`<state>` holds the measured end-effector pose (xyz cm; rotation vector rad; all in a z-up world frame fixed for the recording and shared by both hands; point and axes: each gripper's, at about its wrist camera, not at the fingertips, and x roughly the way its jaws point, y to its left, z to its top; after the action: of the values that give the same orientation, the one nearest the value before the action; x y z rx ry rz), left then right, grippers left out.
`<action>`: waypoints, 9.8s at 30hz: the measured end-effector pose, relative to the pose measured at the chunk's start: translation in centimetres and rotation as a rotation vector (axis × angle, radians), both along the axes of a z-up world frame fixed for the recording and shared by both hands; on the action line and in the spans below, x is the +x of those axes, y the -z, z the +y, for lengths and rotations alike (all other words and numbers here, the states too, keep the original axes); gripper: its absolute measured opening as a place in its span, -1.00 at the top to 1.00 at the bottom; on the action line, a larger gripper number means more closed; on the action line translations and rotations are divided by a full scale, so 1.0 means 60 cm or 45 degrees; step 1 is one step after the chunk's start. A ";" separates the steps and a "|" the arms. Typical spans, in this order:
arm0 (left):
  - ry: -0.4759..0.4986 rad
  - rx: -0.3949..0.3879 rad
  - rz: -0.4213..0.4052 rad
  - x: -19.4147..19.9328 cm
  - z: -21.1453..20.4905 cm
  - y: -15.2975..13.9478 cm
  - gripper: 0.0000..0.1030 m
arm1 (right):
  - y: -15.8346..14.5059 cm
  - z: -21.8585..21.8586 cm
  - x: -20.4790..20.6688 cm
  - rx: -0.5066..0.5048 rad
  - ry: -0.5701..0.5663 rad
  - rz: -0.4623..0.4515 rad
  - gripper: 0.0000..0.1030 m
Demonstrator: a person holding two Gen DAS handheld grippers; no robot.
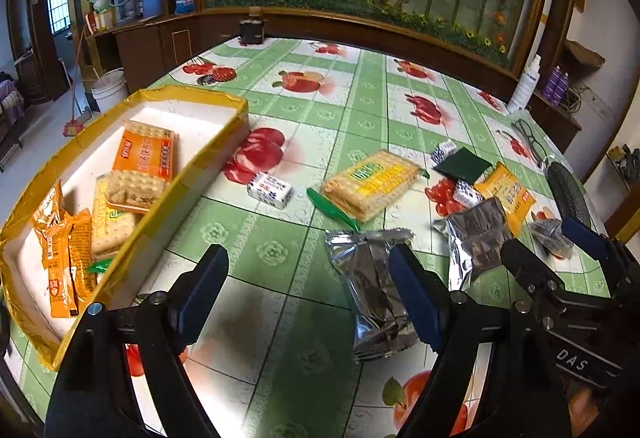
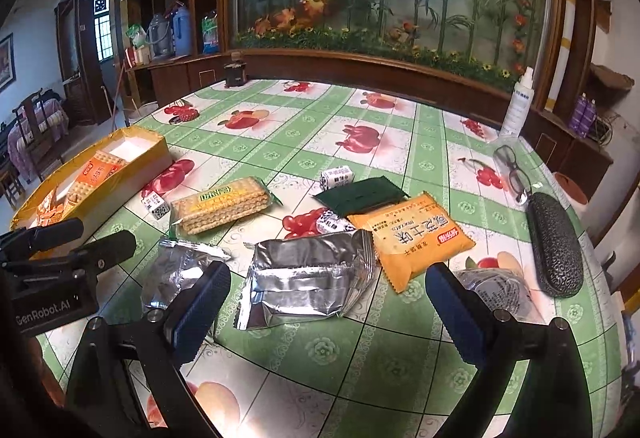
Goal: Organize snacks
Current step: 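Move both tools back over the remaining snacks on the table, then grasp a silver foil bag with the right tool while the left tool grasps another foil bag, then carry both silver foil bags into the yellow tray and release them, then move both tools back over the loose snacks on the table, then grasp the clear plastic bag with the right tool while the left tool grasps the green-label cracker pack, then carry the clear bag and cracker pack into the yellow tray and open both tools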
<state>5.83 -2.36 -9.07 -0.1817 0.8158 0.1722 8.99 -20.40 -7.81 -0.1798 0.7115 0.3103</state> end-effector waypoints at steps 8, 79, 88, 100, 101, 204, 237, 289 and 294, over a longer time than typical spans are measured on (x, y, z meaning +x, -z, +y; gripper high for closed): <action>0.076 0.051 0.105 0.020 -0.041 0.031 -0.61 | 0.025 -0.039 0.019 0.080 0.036 0.099 -0.93; 0.096 -0.002 -0.087 -0.077 0.091 -0.024 -0.09 | -0.033 0.082 -0.067 0.325 -0.239 0.168 0.49; -0.020 0.048 -0.128 -0.099 0.150 -0.043 -0.09 | -0.036 0.154 -0.078 0.360 -0.379 0.193 0.49; -0.220 0.055 -0.103 -0.105 0.268 -0.028 -0.09 | -0.031 0.309 -0.079 0.335 -0.602 0.258 0.50; -0.239 0.053 -0.097 -0.105 0.281 -0.025 -0.09 | -0.031 0.327 -0.075 0.331 -0.624 0.266 0.50; 0.511 0.159 0.209 0.163 0.011 0.072 -0.67 | 0.073 -0.228 0.129 0.153 0.241 0.281 -0.82; 0.412 0.012 -0.013 0.008 -0.004 -0.018 0.14 | 0.014 -0.155 -0.028 0.401 0.032 0.212 -0.49; -0.196 -0.012 -0.048 -0.044 0.338 -0.023 0.13 | -0.051 0.383 0.005 0.413 -0.622 0.179 -0.49; -0.201 -0.022 -0.009 0.005 0.361 -0.015 0.13 | -0.034 0.428 0.068 0.416 -0.576 0.216 -0.49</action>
<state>6.11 19.29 -8.19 -0.2629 0.7962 0.3134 13.09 5.26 -5.78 -0.0005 0.7729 0.8756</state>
